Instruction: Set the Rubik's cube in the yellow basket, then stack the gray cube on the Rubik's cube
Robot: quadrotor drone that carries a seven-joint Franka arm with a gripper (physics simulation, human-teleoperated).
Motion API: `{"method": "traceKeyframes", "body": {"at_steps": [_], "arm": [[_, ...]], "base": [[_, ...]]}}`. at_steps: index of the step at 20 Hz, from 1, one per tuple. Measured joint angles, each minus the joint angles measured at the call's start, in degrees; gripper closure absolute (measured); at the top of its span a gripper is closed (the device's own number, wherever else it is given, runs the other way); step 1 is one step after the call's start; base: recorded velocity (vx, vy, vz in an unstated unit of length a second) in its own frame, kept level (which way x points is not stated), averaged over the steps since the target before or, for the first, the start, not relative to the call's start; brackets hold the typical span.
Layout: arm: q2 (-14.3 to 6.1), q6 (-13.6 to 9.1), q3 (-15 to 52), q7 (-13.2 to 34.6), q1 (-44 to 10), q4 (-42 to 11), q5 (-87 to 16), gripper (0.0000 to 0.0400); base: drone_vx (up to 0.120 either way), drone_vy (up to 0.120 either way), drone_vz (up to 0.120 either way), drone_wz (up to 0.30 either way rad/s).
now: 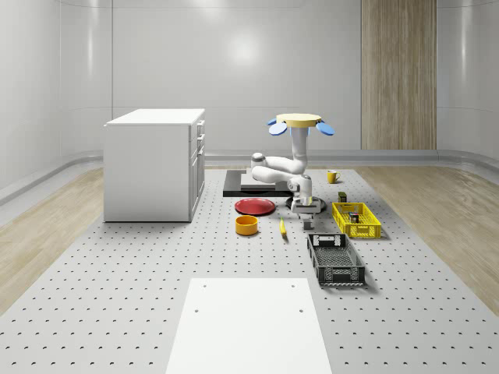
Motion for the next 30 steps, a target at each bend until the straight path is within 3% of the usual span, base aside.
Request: {"method": "traceKeyframes", "body": {"at_steps": [21,25,30], "arm": [[0.58,1.67,-4.15,0.24,-3.61,3.76,-3.75,0.0],[0.65,1.75,-4.48,0.24,-3.69,3.87,-4.07,0.0085],[0.74,1.74,-4.62,0.23,-3.7,3.92,-4.23,0.0131]], "base": [[0.0,0.0,0.0,0.0],[0.0,0.0,0.0,0.0],[0.0,0.0,0.0,0.0]]}}
